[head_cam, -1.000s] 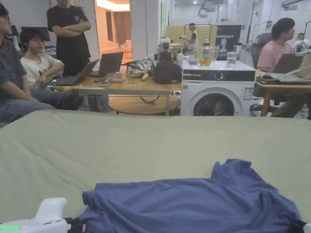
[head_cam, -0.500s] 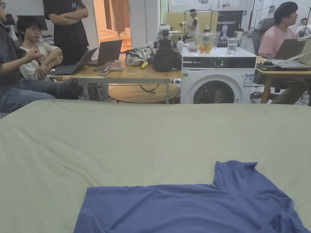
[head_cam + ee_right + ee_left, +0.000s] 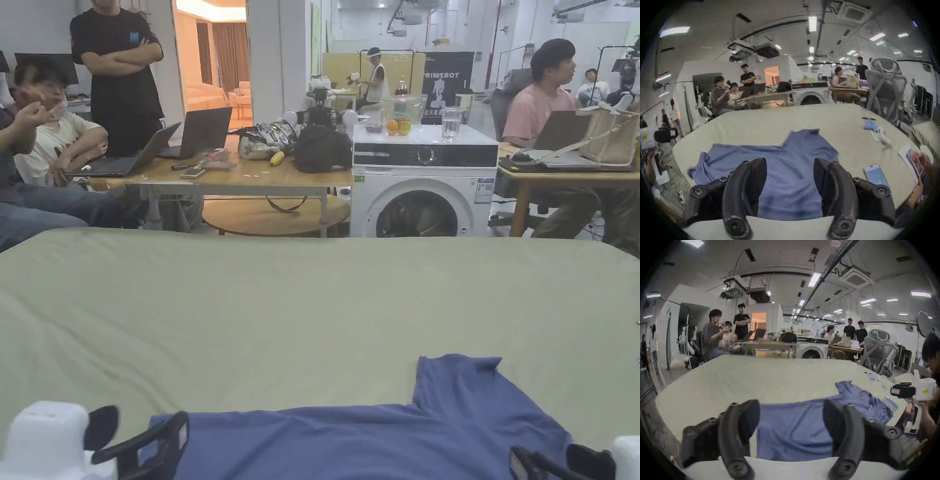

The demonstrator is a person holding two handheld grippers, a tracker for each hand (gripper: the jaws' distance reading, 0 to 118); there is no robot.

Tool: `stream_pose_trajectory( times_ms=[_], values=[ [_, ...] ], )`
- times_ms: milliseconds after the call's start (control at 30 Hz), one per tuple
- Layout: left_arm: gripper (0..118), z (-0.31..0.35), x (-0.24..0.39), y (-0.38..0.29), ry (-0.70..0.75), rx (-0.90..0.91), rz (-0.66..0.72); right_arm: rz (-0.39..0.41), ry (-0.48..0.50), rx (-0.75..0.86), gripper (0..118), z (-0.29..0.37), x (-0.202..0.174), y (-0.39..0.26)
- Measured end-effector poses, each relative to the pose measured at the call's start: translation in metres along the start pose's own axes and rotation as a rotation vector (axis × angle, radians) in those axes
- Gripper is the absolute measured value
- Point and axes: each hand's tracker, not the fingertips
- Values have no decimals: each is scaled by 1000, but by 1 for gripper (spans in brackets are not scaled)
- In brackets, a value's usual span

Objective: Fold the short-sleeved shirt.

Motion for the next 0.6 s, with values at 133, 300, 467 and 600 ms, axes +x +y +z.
stream_pose_trajectory(
  times_ms=[133,300,467,600],
  values=[
    [0,-9,7,3,-80,-27,43,-10,37,-11,0,-9,-12,-1],
    [0,-9,-5,9,-56,-52,45,4,36,-36,0,-14,-19,-6],
    [66,-61,-55,31,-9,-274,107,7,71,-64,0,-15,-11,-9],
    [79,-149,-88,27,28,-430,133,-29,98,-111,0,-14,1,-15]
  ],
)
